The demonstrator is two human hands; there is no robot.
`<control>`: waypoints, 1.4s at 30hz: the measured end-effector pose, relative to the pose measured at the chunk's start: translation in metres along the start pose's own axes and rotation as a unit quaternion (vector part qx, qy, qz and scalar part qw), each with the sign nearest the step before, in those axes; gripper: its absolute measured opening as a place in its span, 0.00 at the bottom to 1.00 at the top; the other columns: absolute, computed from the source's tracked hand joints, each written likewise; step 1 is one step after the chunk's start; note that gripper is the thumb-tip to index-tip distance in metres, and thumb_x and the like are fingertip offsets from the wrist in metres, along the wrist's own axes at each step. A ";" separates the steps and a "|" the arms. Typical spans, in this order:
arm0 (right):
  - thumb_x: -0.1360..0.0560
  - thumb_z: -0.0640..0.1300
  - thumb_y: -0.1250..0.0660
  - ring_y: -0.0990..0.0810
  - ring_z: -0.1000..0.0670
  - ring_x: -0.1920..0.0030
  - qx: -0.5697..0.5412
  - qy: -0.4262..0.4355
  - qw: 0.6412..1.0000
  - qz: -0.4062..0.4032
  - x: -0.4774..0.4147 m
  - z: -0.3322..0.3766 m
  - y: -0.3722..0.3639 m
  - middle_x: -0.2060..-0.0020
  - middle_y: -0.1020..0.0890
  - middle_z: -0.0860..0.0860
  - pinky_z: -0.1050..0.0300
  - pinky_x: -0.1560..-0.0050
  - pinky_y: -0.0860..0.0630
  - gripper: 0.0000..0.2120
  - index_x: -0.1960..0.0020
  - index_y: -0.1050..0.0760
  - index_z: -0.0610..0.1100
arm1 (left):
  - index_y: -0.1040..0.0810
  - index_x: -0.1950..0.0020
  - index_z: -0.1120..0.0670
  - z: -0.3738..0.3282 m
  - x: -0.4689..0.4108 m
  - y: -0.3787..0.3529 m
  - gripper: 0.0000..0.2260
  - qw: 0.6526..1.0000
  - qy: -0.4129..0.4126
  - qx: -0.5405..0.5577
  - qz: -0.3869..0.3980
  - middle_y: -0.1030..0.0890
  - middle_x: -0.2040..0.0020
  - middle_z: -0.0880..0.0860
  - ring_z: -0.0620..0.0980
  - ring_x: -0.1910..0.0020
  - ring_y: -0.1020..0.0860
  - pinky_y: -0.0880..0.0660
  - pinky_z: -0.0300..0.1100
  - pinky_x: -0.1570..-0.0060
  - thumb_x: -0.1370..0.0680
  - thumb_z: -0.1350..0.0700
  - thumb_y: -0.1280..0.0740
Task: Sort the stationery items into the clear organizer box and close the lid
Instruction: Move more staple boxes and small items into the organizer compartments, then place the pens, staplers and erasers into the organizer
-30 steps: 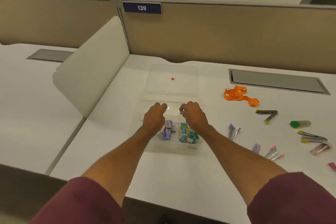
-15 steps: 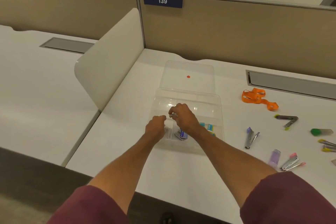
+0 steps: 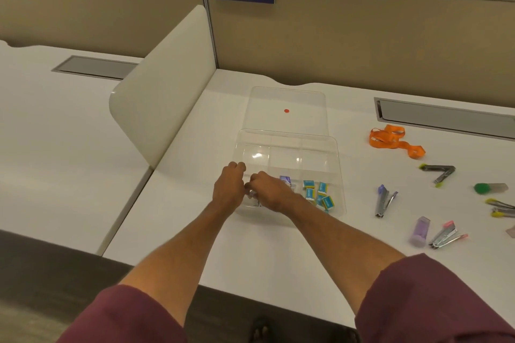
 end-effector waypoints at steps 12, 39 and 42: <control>0.22 0.40 0.40 0.28 0.45 0.38 -0.080 -0.142 0.980 -0.112 0.057 -0.050 0.023 0.42 0.23 0.44 0.48 0.43 0.25 0.13 0.39 0.25 0.43 | 0.29 0.37 0.59 -0.062 -0.014 -0.016 0.13 0.997 -0.078 -0.015 0.015 0.25 0.40 0.58 0.56 0.42 0.26 0.24 0.52 0.49 0.21 0.65 0.42; 0.22 0.41 0.39 0.30 0.46 0.36 -0.101 -0.445 0.865 -0.207 0.348 -0.284 0.019 0.41 0.26 0.46 0.53 0.45 0.28 0.13 0.38 0.27 0.44 | 0.34 0.29 0.53 -0.335 0.044 -0.211 0.23 0.928 -0.281 -0.001 0.246 0.29 0.35 0.58 0.57 0.36 0.29 0.29 0.49 0.37 0.22 0.51 0.35; 0.23 0.40 0.39 0.30 0.46 0.36 -0.101 -0.449 0.864 -0.207 0.359 -0.303 0.021 0.41 0.26 0.46 0.54 0.45 0.28 0.13 0.38 0.27 0.44 | 0.33 0.31 0.51 -0.341 0.043 -0.224 0.22 0.931 -0.258 -0.019 0.259 0.28 0.40 0.57 0.57 0.40 0.27 0.26 0.49 0.42 0.24 0.52 0.35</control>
Point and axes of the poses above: each hand's wrist, its own x-axis away from the middle knuckle, its own y-axis out of the back of the hand, z = x × y, the point moved 2 cm from there along -x, towards the middle knuckle
